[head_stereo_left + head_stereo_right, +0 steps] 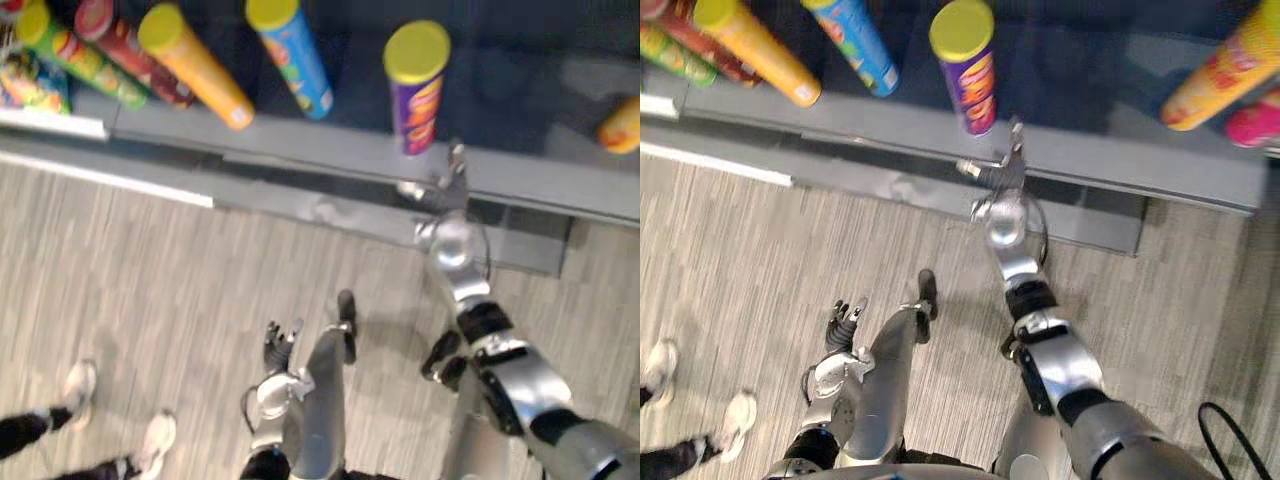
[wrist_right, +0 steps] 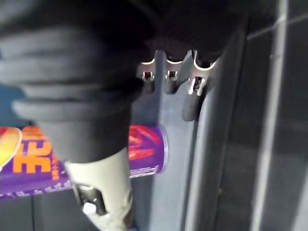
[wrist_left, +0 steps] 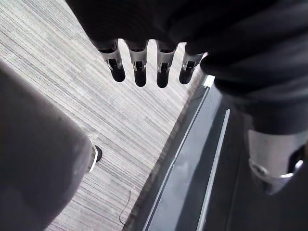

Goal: Put the gum and the chips on the shelf.

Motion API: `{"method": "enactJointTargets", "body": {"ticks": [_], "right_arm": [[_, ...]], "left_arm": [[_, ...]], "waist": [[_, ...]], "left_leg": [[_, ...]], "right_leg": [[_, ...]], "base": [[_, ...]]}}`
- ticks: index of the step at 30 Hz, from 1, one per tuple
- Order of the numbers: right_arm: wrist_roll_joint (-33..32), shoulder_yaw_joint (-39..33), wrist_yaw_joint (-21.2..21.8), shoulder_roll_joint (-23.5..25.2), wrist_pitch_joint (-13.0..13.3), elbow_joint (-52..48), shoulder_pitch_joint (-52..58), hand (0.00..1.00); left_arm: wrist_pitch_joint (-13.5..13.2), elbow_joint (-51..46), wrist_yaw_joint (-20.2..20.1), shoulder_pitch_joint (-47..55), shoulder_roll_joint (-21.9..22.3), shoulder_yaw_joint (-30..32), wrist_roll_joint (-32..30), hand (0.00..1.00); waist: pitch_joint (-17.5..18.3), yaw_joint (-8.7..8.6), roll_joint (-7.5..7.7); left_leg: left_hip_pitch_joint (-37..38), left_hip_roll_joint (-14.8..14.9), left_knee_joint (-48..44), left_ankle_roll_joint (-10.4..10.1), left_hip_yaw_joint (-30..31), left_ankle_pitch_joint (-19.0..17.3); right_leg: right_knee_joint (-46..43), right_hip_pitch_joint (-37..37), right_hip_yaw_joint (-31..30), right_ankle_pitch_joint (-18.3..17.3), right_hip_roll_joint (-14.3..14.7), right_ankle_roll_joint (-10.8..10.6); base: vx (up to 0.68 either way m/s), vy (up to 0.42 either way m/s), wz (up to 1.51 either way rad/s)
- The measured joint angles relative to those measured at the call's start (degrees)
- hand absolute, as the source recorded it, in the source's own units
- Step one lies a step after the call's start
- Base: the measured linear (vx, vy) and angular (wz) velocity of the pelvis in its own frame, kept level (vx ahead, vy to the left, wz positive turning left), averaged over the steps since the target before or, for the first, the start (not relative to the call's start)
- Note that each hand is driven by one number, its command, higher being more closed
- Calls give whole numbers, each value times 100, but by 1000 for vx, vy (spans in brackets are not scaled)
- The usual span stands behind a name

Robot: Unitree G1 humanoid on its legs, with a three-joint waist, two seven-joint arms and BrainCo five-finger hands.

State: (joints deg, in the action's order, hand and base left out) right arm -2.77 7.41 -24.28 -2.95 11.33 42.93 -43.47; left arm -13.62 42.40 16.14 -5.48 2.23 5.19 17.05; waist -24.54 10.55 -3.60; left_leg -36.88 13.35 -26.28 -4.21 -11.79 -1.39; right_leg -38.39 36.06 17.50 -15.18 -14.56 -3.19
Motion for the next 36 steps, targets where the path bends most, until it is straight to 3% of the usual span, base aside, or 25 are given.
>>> {"method": "enactJointTargets", "body": {"ticks": [3,7,10,12,15,18,23,25,29,31,36], "right_arm": [[-7,41,252,204,-105,147,833,0],[0,23,748,232,-240,322,1989,0],[15,8,1025,152,-231,322,2524,0],[29,-37,1133,31,-219,317,2759,0],[58,-36,1373,-164,-195,294,3376,0],[108,-57,1710,-176,-129,306,4105,0],[518,-587,2021,-57,-73,827,4762,0],[514,-1017,2066,-29,-63,1135,4777,0],[501,-2009,2021,-26,-99,1607,4836,0],[454,-2532,1960,-52,-260,1950,4983,0],[-133,-3073,1904,-5,-493,2346,5255,0]], "left_arm": [[39,448,-171,-70,-110,204,-6,0],[166,936,-411,-131,-396,257,-509,0],[314,1350,-510,-108,-683,271,-759,0],[365,1467,-541,-91,-697,327,-887,0],[419,1601,-629,31,-752,422,-943,0],[434,1728,-794,270,-816,617,-957,0],[489,1922,-959,600,-713,957,-1275,0],[546,1937,-987,775,-634,1129,-1339,0],[558,2137,-986,862,-447,1548,-1263,0],[559,2146,-1005,943,-314,1746,-1040,0],[643,2225,-998,1018,-226,2003,-686,0]], "waist": [[93,-133,177],[129,-325,340],[119,-602,470],[126,-609,506],[228,-823,622],[567,-897,767],[1110,-1108,772],[1338,-1195,703],[1622,-1198,567],[1730,-1190,491],[1825,-1192,397]], "left_leg": [[516,183,-5,-54,-237,-167],[1160,368,30,-136,-539,-347],[1677,300,239,-209,-510,-428],[1887,252,367,-295,-339,-488],[2223,218,634,-299,-484,-489],[2607,210,922,-312,-843,-499],[3197,35,1388,-321,-1166,-508],[3474,-61,1624,-317,-1322,-506],[3825,-212,1929,-305,-1509,-497],[3964,-283,2078,-301,-1583,-494],[4207,-381,2332,-305,-1898,-495]], "right_leg": [[259,-393,-211,84,221,-25],[613,-853,-551,252,529,-17],[855,-1164,-858,366,676,-53],[1038,-1276,-1036,470,794,-56],[1463,-1554,-1214,673,873,-125],[1998,-1828,-1488,928,967,-194],[2785,-2350,-1785,1255,966,-322],[3123,-2610,-1888,1394,925,-379],[3490,-2921,-2001,1523,856,-439],[3680,-3063,-2048,1596,825,-471],[3963,-3168,-2294,1735,826,-496]], "base": [[46,-28,-56],[75,-6,-55],[68,21,-62],[59,34,-65],[60,74,-38],[104,80,-51],[88,89,-32],[81,88,-25],[80,72,-17],[78,54,-9],[61,32,-26]]}}
